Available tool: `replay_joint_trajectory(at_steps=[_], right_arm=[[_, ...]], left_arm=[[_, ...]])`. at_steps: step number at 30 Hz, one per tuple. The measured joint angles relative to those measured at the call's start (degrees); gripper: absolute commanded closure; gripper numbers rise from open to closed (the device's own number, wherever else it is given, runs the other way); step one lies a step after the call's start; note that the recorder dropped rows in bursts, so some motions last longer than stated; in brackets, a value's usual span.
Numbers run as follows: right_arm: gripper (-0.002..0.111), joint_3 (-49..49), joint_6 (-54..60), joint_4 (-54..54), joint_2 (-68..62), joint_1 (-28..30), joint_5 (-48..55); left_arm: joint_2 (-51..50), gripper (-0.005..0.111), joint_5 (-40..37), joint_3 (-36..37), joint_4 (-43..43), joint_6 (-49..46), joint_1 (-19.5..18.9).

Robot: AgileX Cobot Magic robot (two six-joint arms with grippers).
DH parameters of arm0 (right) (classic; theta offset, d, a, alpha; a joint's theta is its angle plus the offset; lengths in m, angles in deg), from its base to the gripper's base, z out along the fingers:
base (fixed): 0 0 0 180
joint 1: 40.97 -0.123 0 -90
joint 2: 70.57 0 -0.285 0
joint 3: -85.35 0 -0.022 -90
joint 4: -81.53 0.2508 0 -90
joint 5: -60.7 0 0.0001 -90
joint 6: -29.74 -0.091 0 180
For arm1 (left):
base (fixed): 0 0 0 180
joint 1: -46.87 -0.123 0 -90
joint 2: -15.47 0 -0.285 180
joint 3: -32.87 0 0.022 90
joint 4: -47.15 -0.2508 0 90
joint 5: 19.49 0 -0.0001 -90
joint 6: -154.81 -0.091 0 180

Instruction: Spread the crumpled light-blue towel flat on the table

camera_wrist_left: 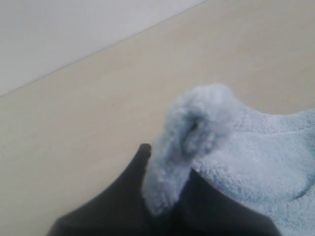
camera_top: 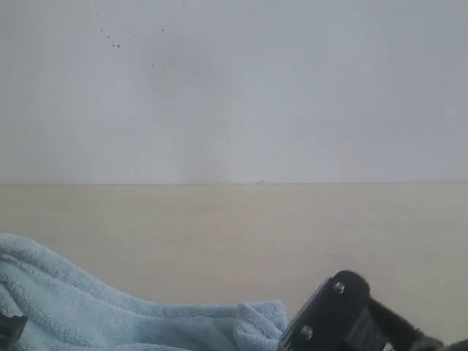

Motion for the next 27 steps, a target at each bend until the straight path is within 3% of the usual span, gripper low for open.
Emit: replay_joint_trajectory(at_steps=[4, 12, 22, 27], right_arm=[[0.092, 0.0, -10.5, -17.9, -1.0, 7.7, -0.2], [0.092, 0.3, -11.0, -23.9, -9.3, 22.7, -8.0], [0.092, 7.2, -7.1, -21.1, -23.7, 24.5, -8.9], [0.092, 7.5, 3.2, -9.7, -25.6, 24.5, -4.3]], left_arm=[[0.0, 0.102, -0.1, 0.0, 0.0, 0.0, 0.0], [0.0, 0.102, -1.5, 0.0, 0.0, 0.0, 0.0], [0.0, 0.102, -2.2, 0.0, 0.0, 0.0, 0.0], [0.0, 0.102, -2.2, 0.0, 0.0, 0.0, 0.0]])
